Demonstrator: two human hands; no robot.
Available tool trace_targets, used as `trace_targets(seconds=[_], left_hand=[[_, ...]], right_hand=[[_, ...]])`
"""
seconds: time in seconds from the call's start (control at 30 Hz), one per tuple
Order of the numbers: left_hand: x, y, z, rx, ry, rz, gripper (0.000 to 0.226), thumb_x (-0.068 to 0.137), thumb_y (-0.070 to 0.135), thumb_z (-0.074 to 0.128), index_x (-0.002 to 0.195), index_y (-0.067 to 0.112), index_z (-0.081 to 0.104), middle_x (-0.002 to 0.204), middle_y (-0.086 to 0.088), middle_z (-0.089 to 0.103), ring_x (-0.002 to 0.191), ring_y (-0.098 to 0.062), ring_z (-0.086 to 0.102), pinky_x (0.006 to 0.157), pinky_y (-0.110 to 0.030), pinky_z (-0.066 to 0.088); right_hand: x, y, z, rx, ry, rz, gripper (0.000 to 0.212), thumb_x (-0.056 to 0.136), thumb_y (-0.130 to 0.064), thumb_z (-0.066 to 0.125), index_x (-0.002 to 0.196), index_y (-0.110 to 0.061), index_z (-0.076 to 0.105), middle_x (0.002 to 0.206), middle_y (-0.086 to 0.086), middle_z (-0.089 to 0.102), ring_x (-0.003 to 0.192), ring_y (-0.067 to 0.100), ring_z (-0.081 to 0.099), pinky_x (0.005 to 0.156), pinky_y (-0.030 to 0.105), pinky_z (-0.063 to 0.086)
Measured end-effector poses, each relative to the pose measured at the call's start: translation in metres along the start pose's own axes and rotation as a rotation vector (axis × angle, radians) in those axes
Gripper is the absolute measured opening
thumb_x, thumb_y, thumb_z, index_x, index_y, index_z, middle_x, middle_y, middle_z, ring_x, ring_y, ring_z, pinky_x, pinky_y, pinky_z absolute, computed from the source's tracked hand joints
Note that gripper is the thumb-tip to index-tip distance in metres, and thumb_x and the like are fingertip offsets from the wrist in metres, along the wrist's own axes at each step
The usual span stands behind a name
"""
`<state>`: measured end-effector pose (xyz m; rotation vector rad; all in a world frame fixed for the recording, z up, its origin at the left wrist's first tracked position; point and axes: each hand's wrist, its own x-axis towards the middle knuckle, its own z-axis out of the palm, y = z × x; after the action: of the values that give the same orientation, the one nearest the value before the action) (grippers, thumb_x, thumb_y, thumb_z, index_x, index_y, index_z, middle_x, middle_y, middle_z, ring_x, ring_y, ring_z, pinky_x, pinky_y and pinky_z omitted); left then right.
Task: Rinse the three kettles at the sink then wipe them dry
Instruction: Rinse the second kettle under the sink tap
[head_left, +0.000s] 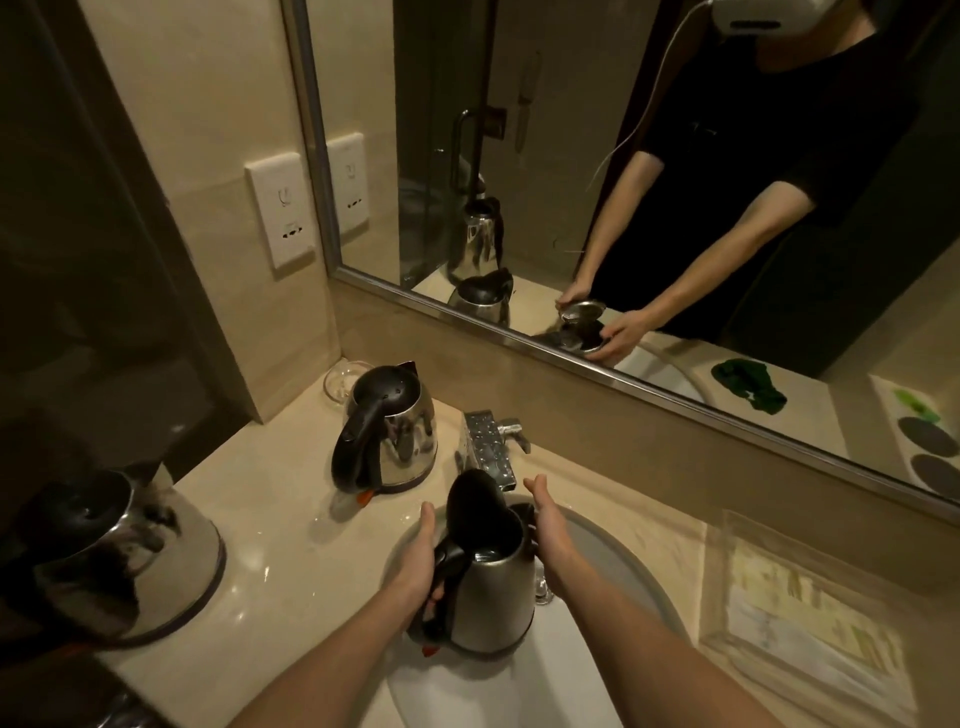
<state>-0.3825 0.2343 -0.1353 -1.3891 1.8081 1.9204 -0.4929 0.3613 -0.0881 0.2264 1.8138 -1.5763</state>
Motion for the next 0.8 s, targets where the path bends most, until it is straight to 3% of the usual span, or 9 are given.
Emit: trace_targets(seconds=[0.1, 0.23, 0.3, 0.4, 0.53, 0.63, 0.7, 0.8], left_hand=[[0.013, 0.004, 0.003, 0.014, 0.004, 0.024, 0.076, 0.087, 0.085, 0.016, 0.095, 0.03, 0.068, 0.048, -0.004, 0.051, 0.04, -0.017, 0.05, 0.047, -0.027, 0.041], [0.027, 0.013, 0.005, 0.009, -0.018, 0.022, 0.069, 0.089, 0.081, 0.016, 0.093, 0.033, 0.066, 0.05, -0.004, 0.05, 0.044, -0.018, 0.05, 0.051, -0.029, 0.041], [0.033, 0.016, 0.006, 0.009, -0.03, 0.027, 0.076, 0.09, 0.08, 0.014, 0.102, 0.028, 0.068, 0.049, -0.003, 0.051, 0.044, -0.017, 0.05, 0.052, -0.028, 0.042], [0.038, 0.018, 0.008, -0.01, -0.035, 0.017, 0.088, 0.09, 0.08, 0.014, 0.101, 0.014, 0.071, 0.049, -0.003, 0.051, 0.045, -0.016, 0.05, 0.055, -0.029, 0.042], [0.041, 0.02, 0.01, 0.012, -0.025, -0.006, 0.092, 0.091, 0.08, 0.014, 0.122, 0.011, 0.067, 0.049, 0.0, 0.056, 0.049, -0.015, 0.053, 0.054, -0.026, 0.042], [0.042, 0.02, 0.009, 0.003, -0.035, -0.021, 0.095, 0.087, 0.084, 0.015, 0.119, 0.012, 0.067, 0.048, -0.001, 0.054, 0.043, -0.015, 0.051, 0.049, -0.026, 0.042], [0.041, 0.02, 0.009, -0.008, -0.049, -0.027, 0.094, 0.084, 0.087, 0.015, 0.105, 0.012, 0.07, 0.048, -0.003, 0.051, 0.041, -0.015, 0.05, 0.048, -0.026, 0.041], [0.04, 0.021, 0.01, -0.008, -0.049, -0.027, 0.091, 0.084, 0.086, 0.015, 0.084, 0.012, 0.068, 0.048, -0.004, 0.051, 0.041, -0.017, 0.049, 0.049, -0.027, 0.041]], right_hand=[[0.016, -0.006, 0.0, -0.041, -0.031, -0.009, 0.058, 0.1, -0.057, 0.021, 0.147, -0.026, 0.036, 0.146, 0.014, 0.043, 0.135, 0.031, 0.038, 0.108, 0.042, 0.029], [0.027, -0.022, 0.002, -0.079, -0.049, -0.027, 0.055, 0.101, -0.056, 0.019, 0.144, -0.031, 0.041, 0.142, 0.013, 0.049, 0.128, 0.029, 0.046, 0.102, 0.04, 0.032], [0.03, -0.029, 0.001, -0.079, -0.059, -0.026, 0.055, 0.101, -0.055, 0.019, 0.144, -0.029, 0.041, 0.137, 0.014, 0.051, 0.118, 0.027, 0.054, 0.098, 0.039, 0.035], [0.037, -0.033, 0.001, -0.077, -0.071, -0.017, 0.057, 0.1, -0.057, 0.02, 0.145, -0.029, 0.04, 0.142, 0.013, 0.048, 0.12, 0.027, 0.05, 0.097, 0.038, 0.035], [0.042, -0.03, 0.002, -0.077, -0.065, -0.033, 0.056, 0.1, -0.057, 0.02, 0.144, -0.029, 0.042, 0.14, 0.013, 0.05, 0.116, 0.024, 0.051, 0.093, 0.036, 0.033], [0.045, -0.029, 0.0, -0.07, -0.078, -0.024, 0.056, 0.1, -0.057, 0.02, 0.145, -0.03, 0.04, 0.142, 0.014, 0.048, 0.12, 0.026, 0.049, 0.09, 0.035, 0.033], [0.044, -0.03, -0.001, -0.057, -0.08, -0.029, 0.055, 0.1, -0.056, 0.02, 0.144, -0.03, 0.041, 0.139, 0.014, 0.05, 0.105, 0.021, 0.052, 0.087, 0.033, 0.034], [0.05, -0.029, -0.004, -0.064, -0.081, -0.025, 0.057, 0.099, -0.058, 0.02, 0.144, -0.029, 0.041, 0.136, 0.013, 0.052, 0.104, 0.022, 0.056, 0.086, 0.033, 0.037]])
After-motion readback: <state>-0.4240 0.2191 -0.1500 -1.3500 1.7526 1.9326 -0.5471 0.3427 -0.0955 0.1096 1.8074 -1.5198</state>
